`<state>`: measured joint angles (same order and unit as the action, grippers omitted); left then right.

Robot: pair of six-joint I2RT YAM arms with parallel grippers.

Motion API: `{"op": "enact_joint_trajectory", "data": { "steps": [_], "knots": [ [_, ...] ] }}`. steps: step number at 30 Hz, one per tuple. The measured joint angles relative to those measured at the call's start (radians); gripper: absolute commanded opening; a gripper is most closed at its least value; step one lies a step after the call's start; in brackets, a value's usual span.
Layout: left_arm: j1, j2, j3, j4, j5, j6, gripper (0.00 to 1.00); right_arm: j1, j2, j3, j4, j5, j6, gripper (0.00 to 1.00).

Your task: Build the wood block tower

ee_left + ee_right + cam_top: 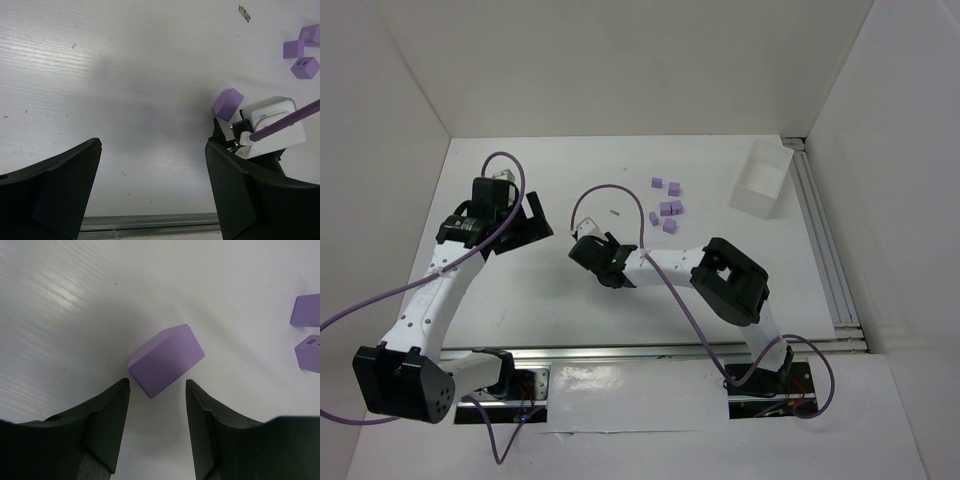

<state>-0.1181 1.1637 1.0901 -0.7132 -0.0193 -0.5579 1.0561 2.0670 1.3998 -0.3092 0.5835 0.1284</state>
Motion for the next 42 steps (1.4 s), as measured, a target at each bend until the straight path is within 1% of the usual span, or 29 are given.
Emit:
{"op": "enact_joint_trajectory", "data": {
  "steps": [8,16,19,20,24,26,28,31,33,34,41,42],
  "knots": [
    [0.0,0.0,0.0,0.012,0.007,0.0,0.98,0.0,0.011,0.037,0.002,0.003,-0.05,0.56],
    [0.0,0.0,-0.018,0.026,0.013,0.0,0.98,-0.019,0.067,0.098,0.005,0.008,-0.086,0.56],
    [0.0,0.0,-0.018,0.026,0.015,0.0,0.98,-0.031,0.071,0.103,0.006,0.007,-0.093,0.65],
    [0.0,0.0,-0.018,0.026,0.016,0.0,0.98,-0.035,0.071,0.103,0.008,0.0,-0.093,0.7],
    [0.0,0.0,-0.018,0.026,0.017,0.0,0.98,-0.056,0.07,0.103,0.014,-0.048,-0.095,0.7],
    [0.0,0.0,-0.018,0.026,0.017,0.0,0.98,-0.062,0.069,0.103,0.019,-0.069,-0.093,0.68],
    [0.0,0.0,-0.018,0.026,0.017,0.001,0.98,-0.066,0.069,0.101,0.024,-0.083,-0.092,0.63],
    [0.0,0.0,-0.018,0.026,0.017,0.001,0.98,-0.069,0.068,0.098,0.03,-0.097,-0.091,0.63],
    [0.0,0.0,-0.018,0.026,0.017,0.0,0.98,-0.069,0.067,0.097,0.032,-0.109,-0.089,0.6],
    [0.0,0.0,-0.018,0.026,0.017,0.001,0.98,-0.069,0.067,0.097,0.033,-0.115,-0.087,0.6],
    [0.0,0.0,-0.018,0.026,0.017,0.0,0.98,-0.089,0.05,0.069,0.053,-0.179,-0.062,0.46],
    [0.0,0.0,-0.018,0.026,0.017,0.001,0.98,-0.094,0.048,0.066,0.057,-0.186,-0.058,0.46]
  ]
}}
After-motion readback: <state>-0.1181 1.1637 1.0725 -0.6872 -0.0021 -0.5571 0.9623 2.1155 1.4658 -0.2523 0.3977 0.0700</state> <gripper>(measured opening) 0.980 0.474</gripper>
